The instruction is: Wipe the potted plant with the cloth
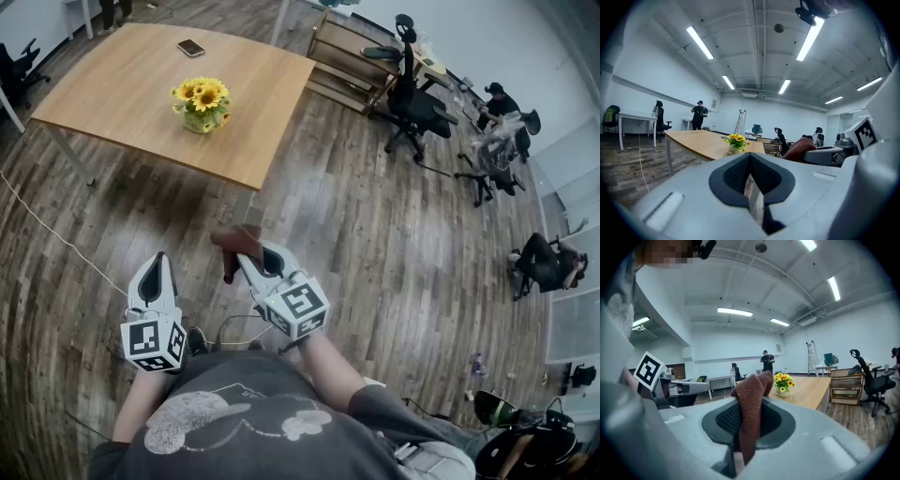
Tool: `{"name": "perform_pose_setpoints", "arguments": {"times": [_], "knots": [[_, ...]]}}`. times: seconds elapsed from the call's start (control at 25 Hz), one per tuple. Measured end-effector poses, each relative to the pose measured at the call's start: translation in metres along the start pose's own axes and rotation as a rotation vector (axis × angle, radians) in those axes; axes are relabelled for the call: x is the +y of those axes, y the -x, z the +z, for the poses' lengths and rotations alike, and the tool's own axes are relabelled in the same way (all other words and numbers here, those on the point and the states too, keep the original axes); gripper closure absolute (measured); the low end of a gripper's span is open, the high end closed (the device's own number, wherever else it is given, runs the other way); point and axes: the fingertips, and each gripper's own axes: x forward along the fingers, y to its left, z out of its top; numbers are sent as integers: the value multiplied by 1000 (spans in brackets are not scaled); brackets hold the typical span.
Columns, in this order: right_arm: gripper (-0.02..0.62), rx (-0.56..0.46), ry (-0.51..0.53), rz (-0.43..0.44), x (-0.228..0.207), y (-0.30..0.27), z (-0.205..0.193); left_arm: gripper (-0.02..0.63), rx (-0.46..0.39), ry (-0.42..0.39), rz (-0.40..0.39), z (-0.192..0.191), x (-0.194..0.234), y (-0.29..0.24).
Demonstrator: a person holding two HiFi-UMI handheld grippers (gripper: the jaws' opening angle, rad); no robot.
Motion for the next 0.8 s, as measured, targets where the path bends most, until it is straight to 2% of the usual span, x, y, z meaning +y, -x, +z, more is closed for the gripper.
{"name": "perform_pose_setpoints", "arguments": {"times": [0.56, 0.8], "knots": [[549, 37, -18, -5, 1, -31, -8, 588, 26, 8, -23, -6, 23, -17], [548, 31, -44, -65, -3, -53, -6, 588, 2, 25, -66, 4, 48, -22]]}}
